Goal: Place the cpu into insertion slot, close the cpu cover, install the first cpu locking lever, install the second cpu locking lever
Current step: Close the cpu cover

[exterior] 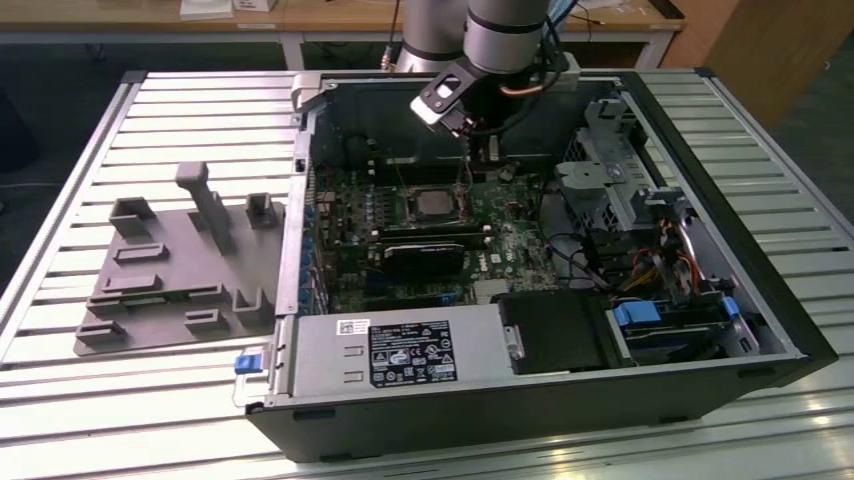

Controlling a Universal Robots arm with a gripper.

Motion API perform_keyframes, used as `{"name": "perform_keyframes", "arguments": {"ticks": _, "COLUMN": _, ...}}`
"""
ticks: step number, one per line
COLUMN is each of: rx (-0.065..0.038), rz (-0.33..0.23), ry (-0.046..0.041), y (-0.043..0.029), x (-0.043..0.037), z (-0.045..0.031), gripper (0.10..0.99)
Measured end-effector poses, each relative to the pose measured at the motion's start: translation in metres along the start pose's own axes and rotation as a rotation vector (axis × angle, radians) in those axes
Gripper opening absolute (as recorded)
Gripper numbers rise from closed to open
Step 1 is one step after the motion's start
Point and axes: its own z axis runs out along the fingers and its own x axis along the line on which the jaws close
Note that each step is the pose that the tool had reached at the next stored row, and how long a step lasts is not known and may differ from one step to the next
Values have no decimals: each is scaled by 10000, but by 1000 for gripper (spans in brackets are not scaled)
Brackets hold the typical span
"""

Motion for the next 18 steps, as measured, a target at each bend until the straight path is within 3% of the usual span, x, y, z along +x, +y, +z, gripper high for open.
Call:
{"name": "perform_keyframes", "arguments": {"ticks": 7, "rx": -57, "rz": -1, "ry": 11, "y": -88, "x": -3, "z": 0, "gripper": 102}}
{"name": "perform_keyframes", "arguments": {"ticks": 13, "rx": -77, "rz": 0, "ry": 11, "y": -101, "x": -3, "z": 0, "gripper": 102}}
{"name": "perform_keyframes", "arguments": {"ticks": 16, "rx": -222, "rz": -5, "ry": 15, "y": -141, "x": -6, "z": 7, "gripper": 102}}
{"name": "perform_keyframes", "arguments": {"ticks": 18, "rx": -263, "rz": -12, "ry": 18, "y": -179, "x": -11, "z": 17, "gripper": 102}}
